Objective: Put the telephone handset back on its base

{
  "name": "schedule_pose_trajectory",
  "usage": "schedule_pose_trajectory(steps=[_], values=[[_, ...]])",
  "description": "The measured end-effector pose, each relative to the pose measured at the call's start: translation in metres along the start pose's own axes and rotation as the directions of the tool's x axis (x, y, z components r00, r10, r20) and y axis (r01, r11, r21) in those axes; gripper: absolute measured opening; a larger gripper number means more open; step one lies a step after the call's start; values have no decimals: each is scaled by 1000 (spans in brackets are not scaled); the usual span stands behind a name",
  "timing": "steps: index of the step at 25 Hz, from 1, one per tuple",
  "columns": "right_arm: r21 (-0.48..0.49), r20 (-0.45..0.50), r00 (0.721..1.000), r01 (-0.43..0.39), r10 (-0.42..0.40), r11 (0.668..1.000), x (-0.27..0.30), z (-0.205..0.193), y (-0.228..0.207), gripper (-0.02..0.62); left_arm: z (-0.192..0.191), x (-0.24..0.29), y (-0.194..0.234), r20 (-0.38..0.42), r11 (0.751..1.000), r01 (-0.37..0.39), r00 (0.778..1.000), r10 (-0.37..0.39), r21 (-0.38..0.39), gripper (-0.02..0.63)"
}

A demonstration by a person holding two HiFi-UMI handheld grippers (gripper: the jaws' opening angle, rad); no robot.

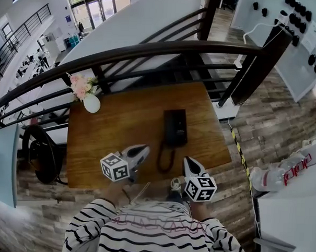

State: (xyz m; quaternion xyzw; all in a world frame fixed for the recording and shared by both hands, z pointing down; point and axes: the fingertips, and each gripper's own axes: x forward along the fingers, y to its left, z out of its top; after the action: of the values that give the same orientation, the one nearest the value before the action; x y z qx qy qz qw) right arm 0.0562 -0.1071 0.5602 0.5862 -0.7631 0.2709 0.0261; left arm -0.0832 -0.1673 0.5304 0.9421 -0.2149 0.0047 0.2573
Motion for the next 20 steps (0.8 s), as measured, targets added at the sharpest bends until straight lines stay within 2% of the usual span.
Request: schedule_pose_trajectory(steps=[10, 20], values=[[2, 23, 999, 25, -25, 1000, -34, -37, 56, 2, -21, -73, -35, 9, 999, 27, 1000, -27, 30, 2], [-2, 43, 997, 62, -62, 998, -64, -63, 95, 2, -40, -124, -62, 25, 999, 40, 999, -41, 18, 2]])
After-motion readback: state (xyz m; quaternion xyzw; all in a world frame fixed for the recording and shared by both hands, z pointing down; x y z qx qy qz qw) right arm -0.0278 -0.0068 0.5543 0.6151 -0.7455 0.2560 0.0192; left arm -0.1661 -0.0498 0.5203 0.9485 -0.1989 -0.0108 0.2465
